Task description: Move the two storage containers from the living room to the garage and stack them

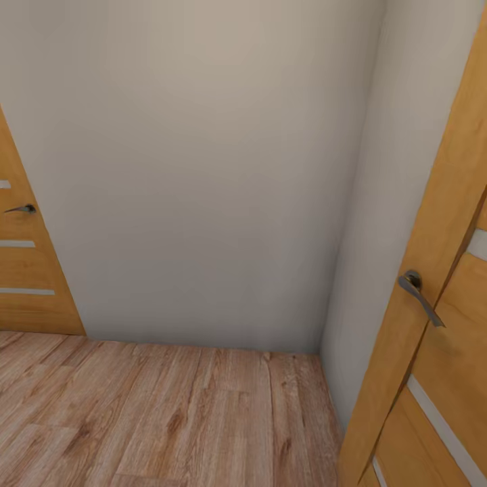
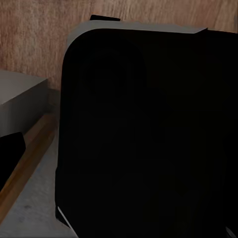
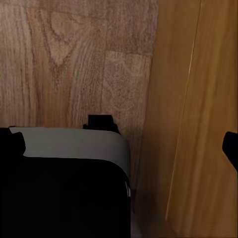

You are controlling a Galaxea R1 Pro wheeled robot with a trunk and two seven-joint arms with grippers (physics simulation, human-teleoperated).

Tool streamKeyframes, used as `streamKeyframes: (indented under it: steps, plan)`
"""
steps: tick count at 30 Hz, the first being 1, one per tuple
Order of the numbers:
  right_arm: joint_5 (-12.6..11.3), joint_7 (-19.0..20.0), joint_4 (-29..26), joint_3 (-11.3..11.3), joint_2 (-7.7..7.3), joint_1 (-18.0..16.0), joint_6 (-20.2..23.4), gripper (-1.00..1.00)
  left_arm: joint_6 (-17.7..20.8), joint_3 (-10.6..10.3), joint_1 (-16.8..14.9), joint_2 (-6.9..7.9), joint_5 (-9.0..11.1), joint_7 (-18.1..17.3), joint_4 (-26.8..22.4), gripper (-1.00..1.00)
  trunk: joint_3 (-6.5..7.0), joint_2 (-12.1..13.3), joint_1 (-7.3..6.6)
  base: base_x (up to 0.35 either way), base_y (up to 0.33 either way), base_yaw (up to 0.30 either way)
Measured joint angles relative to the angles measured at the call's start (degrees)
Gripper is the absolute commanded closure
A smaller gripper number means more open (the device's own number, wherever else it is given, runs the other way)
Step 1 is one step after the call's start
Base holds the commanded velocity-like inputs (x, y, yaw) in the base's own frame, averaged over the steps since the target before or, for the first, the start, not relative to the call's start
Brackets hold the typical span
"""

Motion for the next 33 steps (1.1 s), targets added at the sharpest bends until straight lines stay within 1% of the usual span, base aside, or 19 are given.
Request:
streamKeyframes:
  steps: [8, 21, 33]
  plan:
    - [0.01, 0.01, 0.00, 0.01, 0.17, 0.00, 0.09, -1.00, 0.00, 0.00, 0.00, 0.01, 0.00, 0.01, 0.01, -1.00, 0.00, 0.00, 0.00, 0.321, 0.000, 0.017]
    - [0.00, 0.00, 0.00, 0.01, 0.00, 0.00, -0.08, -1.00, 0.00, 0.00, 0.00, -0.02, 0.00, 0.00, 0.01, -1.00, 0.00, 0.00, 0.00, 0.319, 0.000, 0.243]
    - [0.00, 0.00, 0.00, -0.08, 0.00, 0.00, -0.15, -1.00, 0.00, 0.00, 0.02, 0.04, 0.00, 0.00, -0.01, -1.00, 0.00, 0.00, 0.00, 0.301, 0.006, 0.031]
